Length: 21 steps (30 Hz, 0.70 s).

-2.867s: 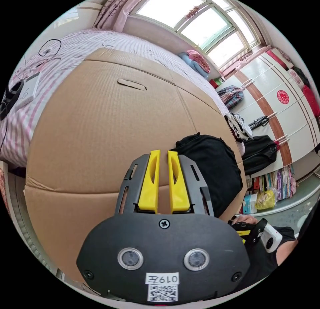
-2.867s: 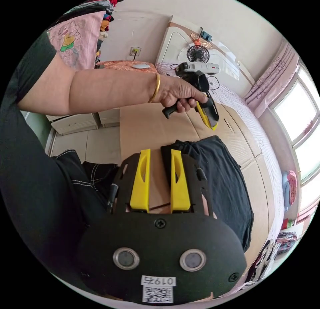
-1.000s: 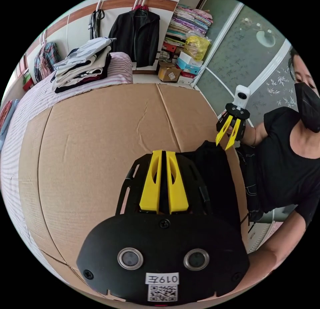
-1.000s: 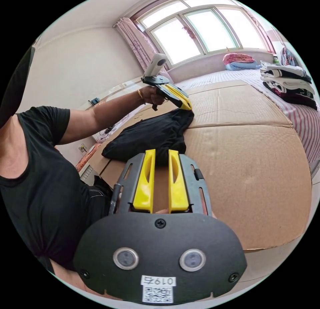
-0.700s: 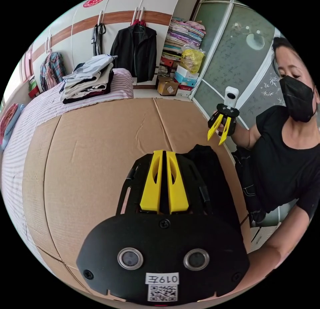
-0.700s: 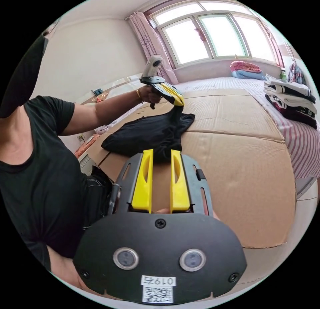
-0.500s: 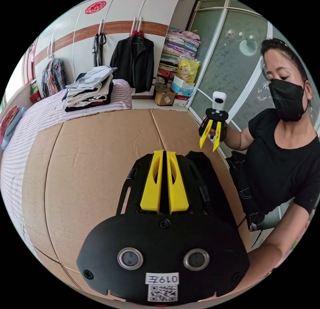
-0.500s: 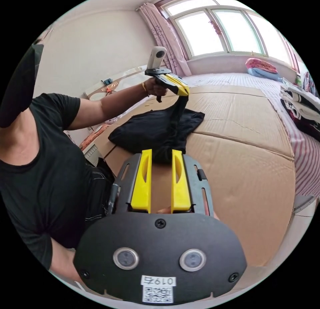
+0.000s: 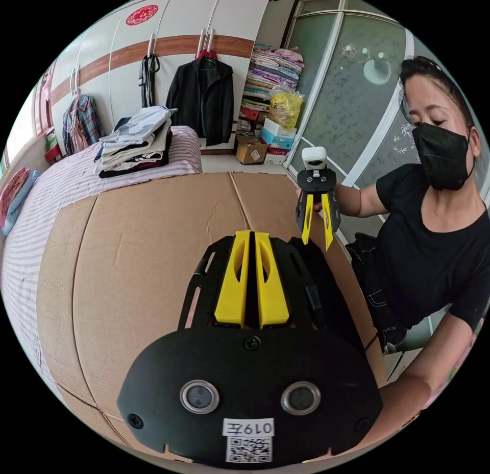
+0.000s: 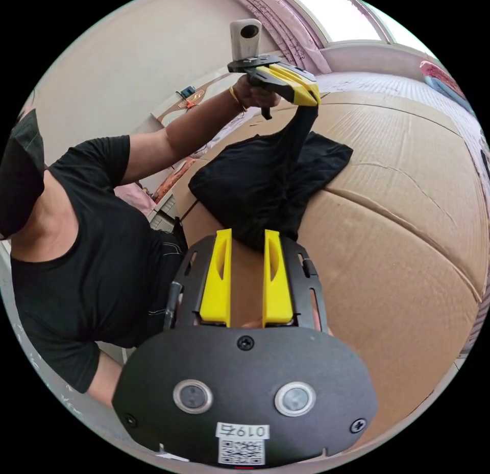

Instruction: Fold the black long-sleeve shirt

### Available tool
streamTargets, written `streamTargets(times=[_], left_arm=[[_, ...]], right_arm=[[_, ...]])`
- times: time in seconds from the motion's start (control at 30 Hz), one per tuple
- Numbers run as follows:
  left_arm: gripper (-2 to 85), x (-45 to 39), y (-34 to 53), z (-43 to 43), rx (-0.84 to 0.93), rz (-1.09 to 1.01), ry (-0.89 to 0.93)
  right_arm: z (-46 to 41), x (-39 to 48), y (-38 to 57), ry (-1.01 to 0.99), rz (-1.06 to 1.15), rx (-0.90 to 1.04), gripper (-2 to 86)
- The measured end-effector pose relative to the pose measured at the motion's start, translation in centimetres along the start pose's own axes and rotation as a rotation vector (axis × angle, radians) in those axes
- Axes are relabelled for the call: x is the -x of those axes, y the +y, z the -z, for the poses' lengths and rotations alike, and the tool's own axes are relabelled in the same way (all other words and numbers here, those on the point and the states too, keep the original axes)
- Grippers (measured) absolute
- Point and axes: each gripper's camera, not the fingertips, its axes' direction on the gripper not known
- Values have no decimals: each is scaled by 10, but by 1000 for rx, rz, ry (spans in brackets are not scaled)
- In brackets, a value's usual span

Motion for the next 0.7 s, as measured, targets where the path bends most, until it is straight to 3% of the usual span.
streamTargets(times=[0.17,0.47,0.7], left_arm=[[8,13,-3,-15,69,29,-27],[7,46,1,-72,275,135,-40],[8,45,-1,-70,283,120,-33]], right_arm=[[-12,-45,13,-86,-55,5,15],[-27,-103,36,-176,-170,8,1],[-29,-121,45,-138,-194,-12,-1]])
